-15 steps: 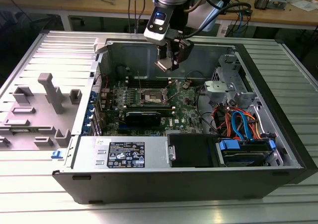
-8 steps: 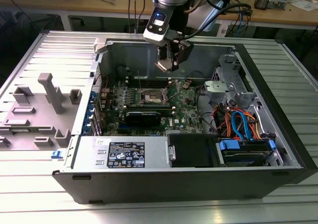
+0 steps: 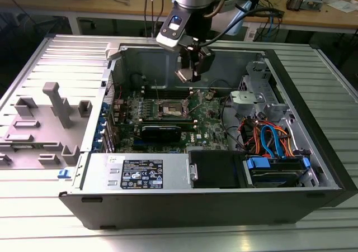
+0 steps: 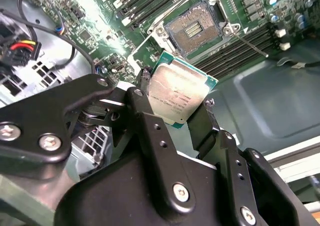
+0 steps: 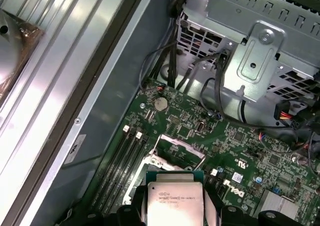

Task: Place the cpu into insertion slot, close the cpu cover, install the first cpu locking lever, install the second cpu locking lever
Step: 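Place the cpu into insertion slot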

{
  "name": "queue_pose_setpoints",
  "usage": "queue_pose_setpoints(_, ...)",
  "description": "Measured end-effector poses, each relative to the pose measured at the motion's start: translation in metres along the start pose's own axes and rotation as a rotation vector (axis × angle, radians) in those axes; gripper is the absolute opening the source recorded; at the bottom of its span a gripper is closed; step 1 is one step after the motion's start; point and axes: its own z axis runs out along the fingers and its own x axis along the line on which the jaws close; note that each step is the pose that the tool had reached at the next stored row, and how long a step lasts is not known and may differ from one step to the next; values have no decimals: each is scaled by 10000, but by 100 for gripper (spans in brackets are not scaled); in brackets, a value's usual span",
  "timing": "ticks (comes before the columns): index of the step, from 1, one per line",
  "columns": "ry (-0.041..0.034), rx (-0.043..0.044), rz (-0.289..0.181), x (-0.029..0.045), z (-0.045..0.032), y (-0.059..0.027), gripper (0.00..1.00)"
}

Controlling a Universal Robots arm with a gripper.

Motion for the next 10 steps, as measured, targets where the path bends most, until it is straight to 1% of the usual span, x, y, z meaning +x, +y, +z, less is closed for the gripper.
queue_pose_setpoints(6, -70, -7, 898, -1, 27, -2, 55)
queue_pose_setpoints(8, -103, -5, 1335, -1, 43, -4, 55)
queue_pose_setpoints(10, -125, -4, 1636, -1, 54, -4, 55)
